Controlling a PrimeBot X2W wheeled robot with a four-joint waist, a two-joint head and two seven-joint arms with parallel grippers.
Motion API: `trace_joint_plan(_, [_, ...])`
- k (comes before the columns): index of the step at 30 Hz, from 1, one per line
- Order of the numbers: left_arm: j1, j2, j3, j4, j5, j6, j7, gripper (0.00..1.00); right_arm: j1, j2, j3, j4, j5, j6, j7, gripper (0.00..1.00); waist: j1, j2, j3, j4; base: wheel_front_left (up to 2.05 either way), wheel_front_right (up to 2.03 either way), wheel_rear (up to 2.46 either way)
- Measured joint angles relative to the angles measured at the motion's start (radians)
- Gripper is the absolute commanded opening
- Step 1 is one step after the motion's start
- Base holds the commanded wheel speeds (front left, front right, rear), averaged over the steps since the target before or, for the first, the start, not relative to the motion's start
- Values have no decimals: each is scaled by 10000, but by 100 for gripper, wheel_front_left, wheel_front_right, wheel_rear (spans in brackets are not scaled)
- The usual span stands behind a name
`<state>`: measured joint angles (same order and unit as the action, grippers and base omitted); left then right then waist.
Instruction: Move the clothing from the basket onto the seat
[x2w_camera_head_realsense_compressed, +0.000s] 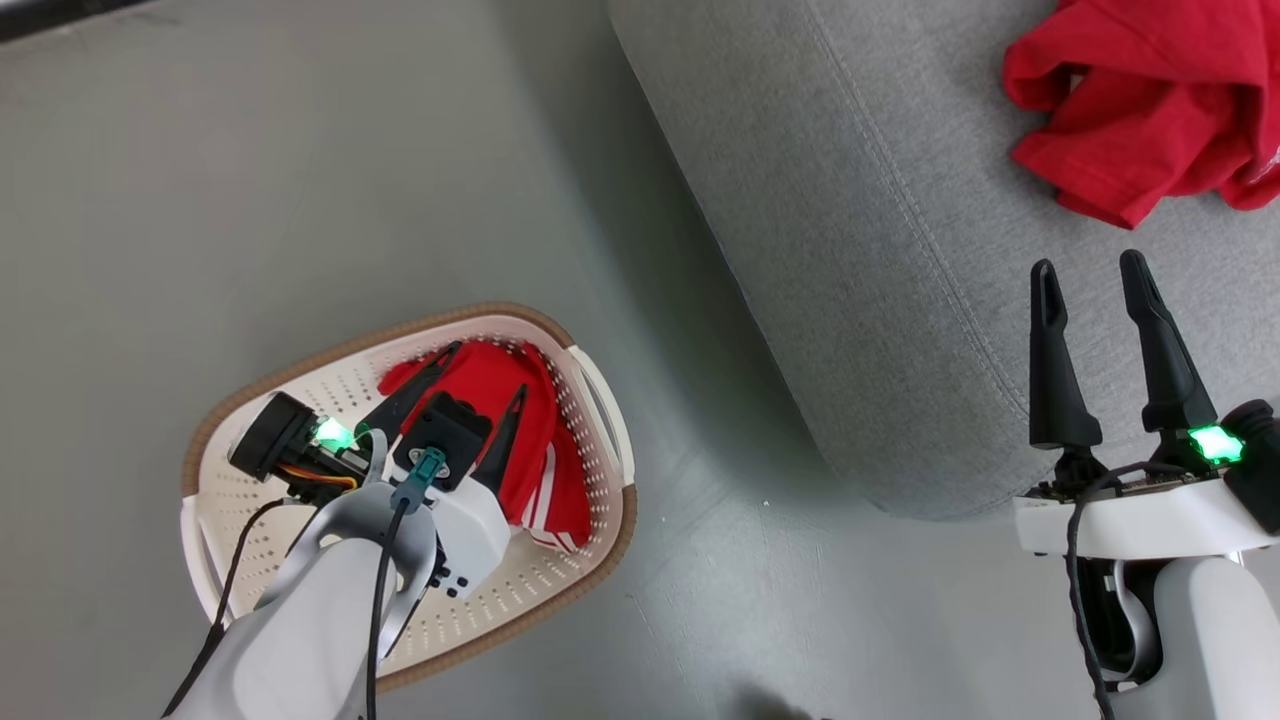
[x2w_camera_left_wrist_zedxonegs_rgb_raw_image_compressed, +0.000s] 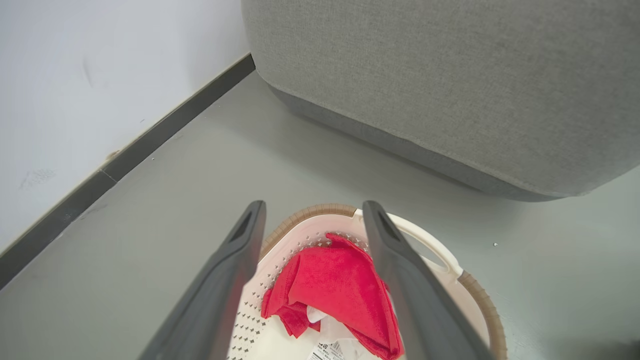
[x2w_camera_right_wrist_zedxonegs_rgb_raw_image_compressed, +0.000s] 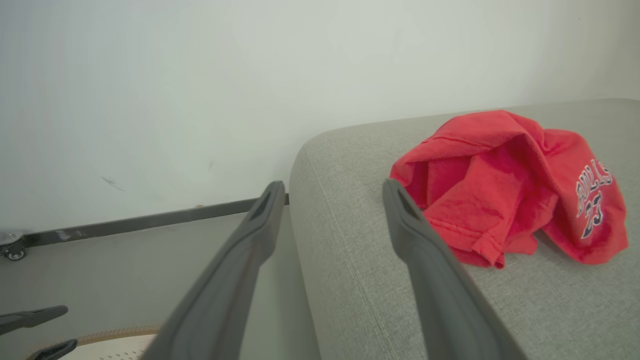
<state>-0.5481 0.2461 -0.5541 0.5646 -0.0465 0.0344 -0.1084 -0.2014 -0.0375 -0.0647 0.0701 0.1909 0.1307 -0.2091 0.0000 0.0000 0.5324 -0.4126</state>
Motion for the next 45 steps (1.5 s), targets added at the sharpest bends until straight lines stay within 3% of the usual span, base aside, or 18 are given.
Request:
trace_joint_plan(15, [-372,253,-150,947,155,-253,393,100,-681,0,213,472,347,0,-244,100,0,0,1082,-417,0,0,0])
trace_joint_plan(45, [-981,529,247,2266,-27,-186,1198,100,-1779,4,782,1020,943,0,-405,100,0,0,2497,-1094,0,0,0])
